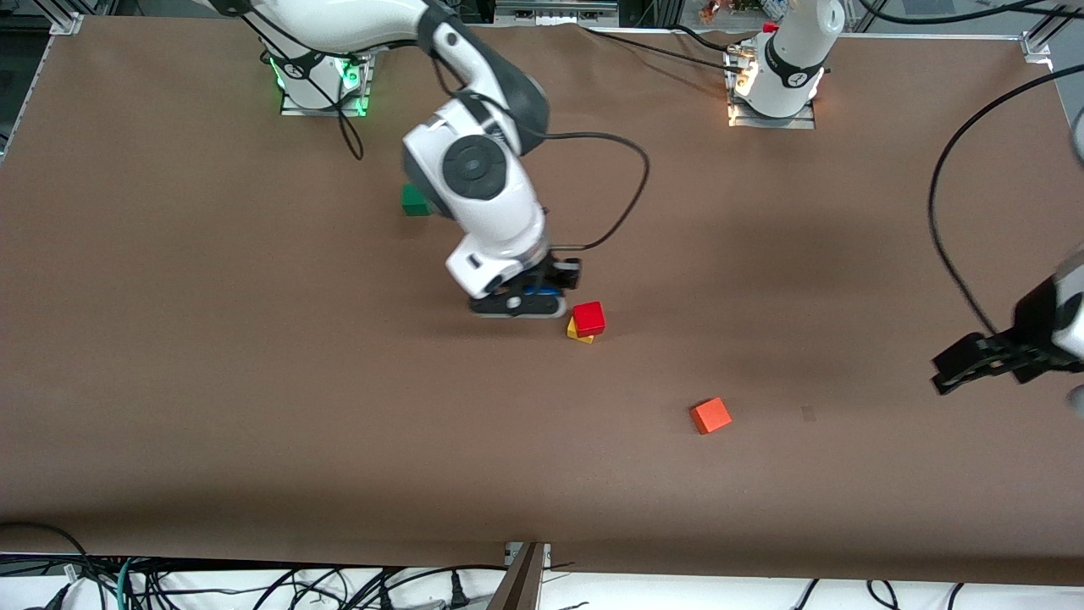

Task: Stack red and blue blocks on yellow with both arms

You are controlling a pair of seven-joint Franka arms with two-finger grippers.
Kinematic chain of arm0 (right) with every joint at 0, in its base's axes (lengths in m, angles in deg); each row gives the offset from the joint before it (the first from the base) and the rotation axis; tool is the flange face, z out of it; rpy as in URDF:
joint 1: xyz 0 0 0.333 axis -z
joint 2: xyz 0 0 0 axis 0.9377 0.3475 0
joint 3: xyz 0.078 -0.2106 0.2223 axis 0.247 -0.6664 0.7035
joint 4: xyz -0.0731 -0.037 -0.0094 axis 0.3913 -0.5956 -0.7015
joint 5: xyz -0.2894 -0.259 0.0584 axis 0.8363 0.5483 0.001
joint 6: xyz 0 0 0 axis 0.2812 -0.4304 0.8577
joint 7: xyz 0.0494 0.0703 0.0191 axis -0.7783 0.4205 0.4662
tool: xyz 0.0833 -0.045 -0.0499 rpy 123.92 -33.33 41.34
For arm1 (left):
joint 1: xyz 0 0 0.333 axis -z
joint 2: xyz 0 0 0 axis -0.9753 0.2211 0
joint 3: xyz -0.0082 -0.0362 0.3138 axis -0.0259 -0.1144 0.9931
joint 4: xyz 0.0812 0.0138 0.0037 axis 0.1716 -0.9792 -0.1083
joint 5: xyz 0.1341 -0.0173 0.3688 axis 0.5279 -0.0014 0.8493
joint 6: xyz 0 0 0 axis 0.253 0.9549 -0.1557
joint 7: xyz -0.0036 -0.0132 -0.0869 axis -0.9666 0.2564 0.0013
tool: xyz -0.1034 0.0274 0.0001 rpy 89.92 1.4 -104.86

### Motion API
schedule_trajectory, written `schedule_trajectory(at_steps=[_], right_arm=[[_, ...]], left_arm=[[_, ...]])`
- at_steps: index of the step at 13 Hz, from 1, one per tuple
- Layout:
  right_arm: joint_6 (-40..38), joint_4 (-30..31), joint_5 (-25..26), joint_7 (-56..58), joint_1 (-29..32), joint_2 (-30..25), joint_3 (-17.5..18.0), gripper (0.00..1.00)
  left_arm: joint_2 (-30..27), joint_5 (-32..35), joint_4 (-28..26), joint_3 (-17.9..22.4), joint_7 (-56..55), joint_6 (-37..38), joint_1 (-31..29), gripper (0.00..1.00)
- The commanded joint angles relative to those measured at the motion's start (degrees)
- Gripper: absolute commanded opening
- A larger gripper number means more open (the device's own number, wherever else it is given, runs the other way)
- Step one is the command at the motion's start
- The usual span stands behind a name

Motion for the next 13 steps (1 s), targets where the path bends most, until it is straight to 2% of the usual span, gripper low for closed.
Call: schedule_trajectory(at_steps=[1, 4, 6, 9, 10, 11, 13], right_arm=[[7.5, -3.3, 0.5, -3.2, -2.2, 5.0, -0.4, 0.46], [10.7, -3.3, 1.8, -2.6, -2.5, 6.7, -0.6, 0.46], [10.9, -3.7, 8.3, -2.3, -3.2, 7.8, -0.5, 0.46], [11.3, -4.7, 9.1, -2.4, -3.7, 9.1, -0.6, 0.46], [11.6, -4.7, 9.1, -2.5, -3.7, 9.6, -0.6, 0.46], [11.6, -4.7, 9.1, -2.5, -3.8, 9.7, -0.6, 0.46], [11.2, -4.7, 9.1, -2.4, -3.8, 9.5, -0.6, 0.46]], left_arm=[[-0.5, 0.9, -1.6, 0.3, 0.0, 4.6, -0.1, 1.00], [-1.6, 0.2, -1.5, 0.1, 0.2, 14.9, -0.8, 1.00], [-3.4, 0.2, -1.7, -0.3, 0.2, 15.4, -0.8, 1.00], [-4.9, -0.1, -3.0, -0.5, 0.6, 17.3, -0.8, 1.00], [-6.8, -0.2, -6.0, -0.5, 0.6, 17.2, -0.8, 1.00], [-12.8, -3.2, -14.9, -0.3, 0.6, 13.5, -1.2, 1.00], [-18.7, -5.4, -24.5, -0.2, 0.6, 8.7, -2.2, 1.00]])
